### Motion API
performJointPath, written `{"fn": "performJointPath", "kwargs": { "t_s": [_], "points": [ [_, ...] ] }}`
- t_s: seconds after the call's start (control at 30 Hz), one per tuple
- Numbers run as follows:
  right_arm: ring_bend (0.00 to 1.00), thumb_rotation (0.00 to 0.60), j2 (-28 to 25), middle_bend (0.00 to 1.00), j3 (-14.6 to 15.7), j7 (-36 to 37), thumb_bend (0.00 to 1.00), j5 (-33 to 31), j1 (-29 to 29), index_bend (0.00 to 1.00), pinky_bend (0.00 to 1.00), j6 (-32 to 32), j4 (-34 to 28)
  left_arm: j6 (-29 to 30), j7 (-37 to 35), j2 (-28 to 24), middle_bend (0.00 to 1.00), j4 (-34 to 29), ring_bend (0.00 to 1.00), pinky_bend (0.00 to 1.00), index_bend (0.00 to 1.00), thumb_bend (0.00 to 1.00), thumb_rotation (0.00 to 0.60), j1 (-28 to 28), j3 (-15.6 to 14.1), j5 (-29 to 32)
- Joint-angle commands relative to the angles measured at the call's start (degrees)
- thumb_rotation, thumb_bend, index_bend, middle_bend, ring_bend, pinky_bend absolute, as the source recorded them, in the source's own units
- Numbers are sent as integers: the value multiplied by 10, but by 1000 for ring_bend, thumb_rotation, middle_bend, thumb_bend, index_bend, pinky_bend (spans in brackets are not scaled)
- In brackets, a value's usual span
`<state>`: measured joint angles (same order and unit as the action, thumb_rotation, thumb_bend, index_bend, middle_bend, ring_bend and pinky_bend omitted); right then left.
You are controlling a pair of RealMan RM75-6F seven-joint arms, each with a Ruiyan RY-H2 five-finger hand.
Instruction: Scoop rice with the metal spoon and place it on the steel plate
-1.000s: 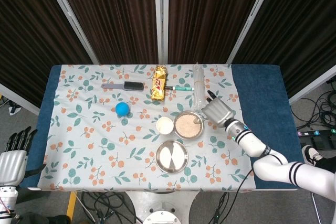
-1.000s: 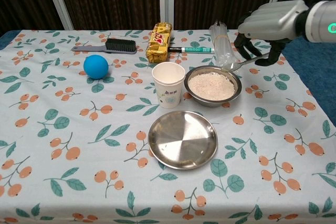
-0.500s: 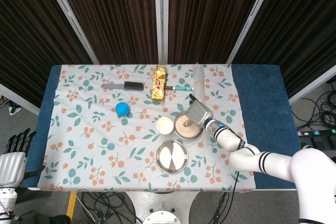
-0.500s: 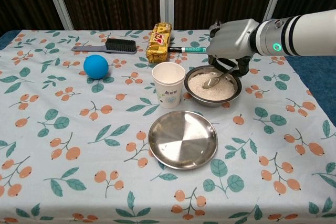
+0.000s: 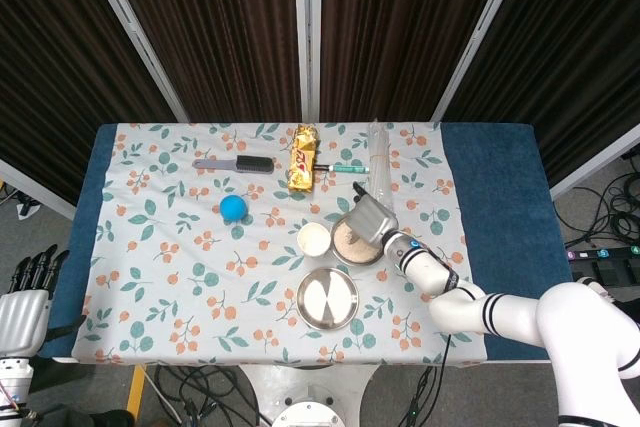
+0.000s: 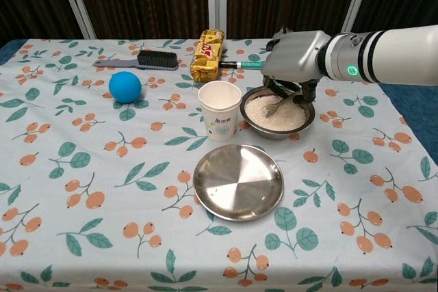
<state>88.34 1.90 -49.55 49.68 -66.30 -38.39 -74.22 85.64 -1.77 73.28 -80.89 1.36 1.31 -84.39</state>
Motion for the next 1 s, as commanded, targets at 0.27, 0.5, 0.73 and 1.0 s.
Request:
{"fn": "performJointPath", "kwargs": {
  "t_s": [0.27, 0.5, 0.73, 1.0],
  "points": [
    [237, 600, -54, 582, -1, 73, 327, 65, 43, 580, 0, -49, -37, 4, 14, -7, 44, -13, 25, 31, 76, 31, 600, 2, 4, 0],
    [237, 600, -100, 582, -7, 103, 327, 110, 67, 579, 0, -89, -86, 5, 22, -12, 44, -22, 25, 31, 76, 30, 600, 4, 6, -1],
    [243, 600, -112, 582, -33, 117, 327, 130, 65, 579, 0, -98, -121, 1, 21, -14, 44, -24, 25, 31, 76, 30, 600, 6, 8, 2],
    [243, 600, -72, 582, -58, 86, 327, 122, 21, 580, 0, -56, -104, 3, 17, -13, 44, -22, 26, 31, 76, 31, 600, 5, 8, 4]
  ]
}}
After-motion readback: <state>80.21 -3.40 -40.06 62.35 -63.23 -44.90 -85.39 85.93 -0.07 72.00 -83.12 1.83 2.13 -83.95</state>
